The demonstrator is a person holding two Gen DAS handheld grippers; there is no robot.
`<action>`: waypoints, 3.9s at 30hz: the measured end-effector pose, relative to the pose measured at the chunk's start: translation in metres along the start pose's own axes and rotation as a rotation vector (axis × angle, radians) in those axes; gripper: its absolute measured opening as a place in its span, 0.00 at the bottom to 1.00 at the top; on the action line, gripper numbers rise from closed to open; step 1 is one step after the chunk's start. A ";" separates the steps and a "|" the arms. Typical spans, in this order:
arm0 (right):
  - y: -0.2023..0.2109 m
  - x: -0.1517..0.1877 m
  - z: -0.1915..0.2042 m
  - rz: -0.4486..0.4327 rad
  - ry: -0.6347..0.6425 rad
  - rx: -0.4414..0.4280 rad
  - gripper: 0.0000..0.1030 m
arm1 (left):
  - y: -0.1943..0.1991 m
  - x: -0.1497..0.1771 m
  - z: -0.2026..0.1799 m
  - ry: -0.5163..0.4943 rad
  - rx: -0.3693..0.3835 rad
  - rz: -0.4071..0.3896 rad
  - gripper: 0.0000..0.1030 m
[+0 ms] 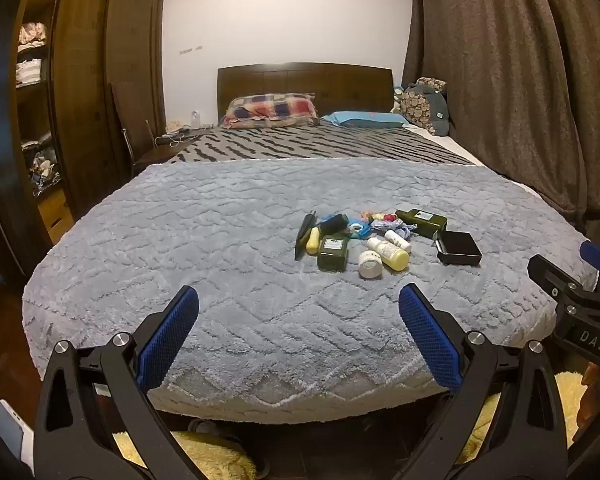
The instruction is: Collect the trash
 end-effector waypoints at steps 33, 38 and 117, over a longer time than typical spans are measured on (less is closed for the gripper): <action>0.004 -0.003 0.001 -0.018 -0.011 -0.001 0.97 | 0.005 -0.007 -0.003 -0.003 0.011 -0.023 0.92; 0.003 -0.003 0.002 -0.017 -0.010 -0.001 0.97 | 0.006 -0.006 -0.002 -0.002 0.010 -0.024 0.92; -0.185 0.011 -0.050 0.178 -0.145 0.053 0.97 | -0.185 0.019 -0.058 -0.099 0.177 0.224 0.90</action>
Point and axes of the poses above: each gripper's, at about its wrist camera, not at the fingertips, and y roughly against the way its jaws point, z to its left, x to its underside, the point moved 2 cm from there along -y, roughly the way its jaws point, and after that the axes turned 1 degree about y, right-handed, at the moved point
